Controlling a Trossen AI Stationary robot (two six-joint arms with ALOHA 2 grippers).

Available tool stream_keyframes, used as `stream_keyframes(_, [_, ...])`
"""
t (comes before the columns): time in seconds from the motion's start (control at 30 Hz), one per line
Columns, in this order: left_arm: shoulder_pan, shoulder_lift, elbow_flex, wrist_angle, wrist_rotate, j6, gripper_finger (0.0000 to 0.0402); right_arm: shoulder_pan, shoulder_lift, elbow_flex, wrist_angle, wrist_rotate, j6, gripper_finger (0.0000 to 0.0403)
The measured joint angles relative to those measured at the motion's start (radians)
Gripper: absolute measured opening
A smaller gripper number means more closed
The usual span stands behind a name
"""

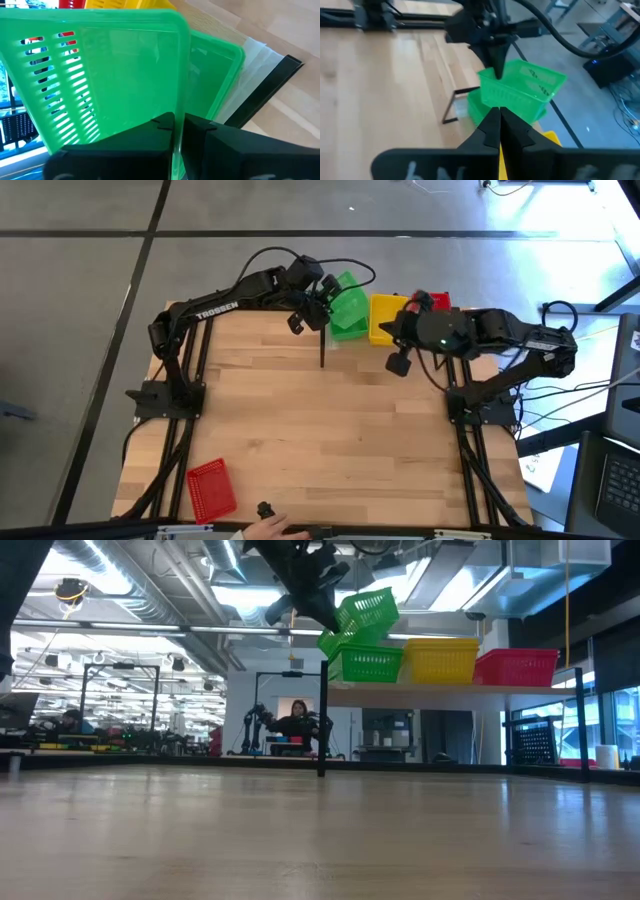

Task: Stack baskets on shelf by color
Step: Stack the green bin on the green bins on the shelf

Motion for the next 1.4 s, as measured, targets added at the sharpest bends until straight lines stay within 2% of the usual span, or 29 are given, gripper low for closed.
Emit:
stream_keyframes(0.17, [-0.008, 0.000, 0.000, 0.008, -0.002, -0.052, 0.0016, -0.040, 0.019, 0.000, 0.000, -0.001, -0.015, 0.0001])
stream_keyframes(0.37, [-0.023, 0.000, 0.000, 0.011, -0.084, -0.057, 0.0045, -0.044, 0.020, 0.000, 0.000, -0.003, -0.014, 0.0001])
stream_keyframes(0.57, [-0.024, 0.000, 0.000, 0.011, -0.086, -0.057, 0.0065, -0.044, 0.020, 0.000, 0.000, -0.003, -0.011, 0.0001])
stream_keyframes(0.77, [-0.024, 0.000, 0.000, 0.011, -0.087, 0.008, 0.0066, -0.044, 0.020, 0.000, 0.000, -0.002, -0.010, 0.0001])
stream_keyframes(0.9, [-0.019, 0.000, 0.000, 0.011, -0.133, 0.097, 0.0067, -0.044, 0.020, 0.000, 0.001, -0.002, -0.010, 0.0001])
stream_keyframes(1.0, [-0.015, 0.000, 0.000, 0.011, -0.153, 0.109, 0.0067, -0.044, 0.020, 0.000, 0.001, -0.002, -0.010, 0.0001])
stream_keyframes(1.2, [-0.016, 0.000, 0.000, 0.011, -0.124, 0.118, 0.0067, -0.044, 0.020, 0.000, 0.001, -0.001, -0.012, 0.0001])
stream_keyframes(1.4, [-0.015, 0.000, 0.000, 0.014, -0.152, 0.160, 0.0067, -0.044, 0.020, 0.000, 0.001, -0.001, -0.013, 0.0001])
